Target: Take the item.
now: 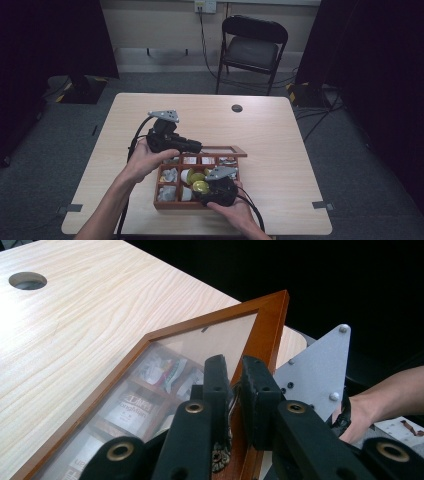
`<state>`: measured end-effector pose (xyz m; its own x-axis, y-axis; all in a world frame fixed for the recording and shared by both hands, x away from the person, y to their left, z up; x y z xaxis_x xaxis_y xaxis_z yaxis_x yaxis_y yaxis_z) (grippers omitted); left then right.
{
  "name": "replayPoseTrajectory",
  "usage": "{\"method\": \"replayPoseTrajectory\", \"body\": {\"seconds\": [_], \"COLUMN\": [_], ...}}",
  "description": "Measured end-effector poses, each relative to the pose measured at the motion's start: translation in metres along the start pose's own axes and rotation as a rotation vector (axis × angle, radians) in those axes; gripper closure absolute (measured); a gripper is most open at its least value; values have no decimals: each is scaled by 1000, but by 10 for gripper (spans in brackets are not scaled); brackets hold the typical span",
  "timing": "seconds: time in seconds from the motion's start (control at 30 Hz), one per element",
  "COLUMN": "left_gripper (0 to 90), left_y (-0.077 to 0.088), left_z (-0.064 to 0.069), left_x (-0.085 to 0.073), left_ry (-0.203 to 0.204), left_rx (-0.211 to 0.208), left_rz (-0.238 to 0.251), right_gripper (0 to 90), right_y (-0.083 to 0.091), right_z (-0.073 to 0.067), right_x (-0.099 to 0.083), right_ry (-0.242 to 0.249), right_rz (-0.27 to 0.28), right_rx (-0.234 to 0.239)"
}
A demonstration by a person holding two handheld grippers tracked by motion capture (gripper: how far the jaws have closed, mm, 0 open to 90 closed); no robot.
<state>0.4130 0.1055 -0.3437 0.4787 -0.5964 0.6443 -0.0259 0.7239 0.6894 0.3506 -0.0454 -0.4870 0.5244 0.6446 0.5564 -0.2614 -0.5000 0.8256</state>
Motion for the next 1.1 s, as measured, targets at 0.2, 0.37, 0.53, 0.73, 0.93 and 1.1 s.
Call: {"method": "replayPoseTrajectory", "body": {"seconds": [0.2,0.37,0.53,0.73,0.93,1.1], "left_gripper": [820,820,820,820,820,820], "left_y": [0,0,0,0,0,0], "left_z": [0,0,0,0,0,0], "left_x": [0,0,0,0,0,1], "left_ry": [0,0,2,3,3,3], "left_rx": [0,-1,1,2,2,4], "left_rz": [0,1,2,2,2,3], "right_gripper": [397,397,397,398,398,398], "right_y": [6,10,14,20,26,34], "right_z": [-1,-2,-1,0,0,1], "right_x": [-1,-2,-3,-3,-3,-1], "right_ry": [-4,-9,-9,-16,-11,-12], "right_rz": [22,31,36,49,60,82], "right_rx": [5,8,6,3,0,2]}}
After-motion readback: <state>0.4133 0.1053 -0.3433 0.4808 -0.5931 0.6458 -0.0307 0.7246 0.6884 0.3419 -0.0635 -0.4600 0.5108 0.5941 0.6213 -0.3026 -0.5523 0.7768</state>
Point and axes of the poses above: each handheld gripper's, and its own axes: y roughly backward along the jaws, x roughly out of its top, z roughly to its right, the point moved 4 cm from there along -y, roughly forward along the jaws, and after that the axes turned 15 degrees about -z, right-handed, at the moved point
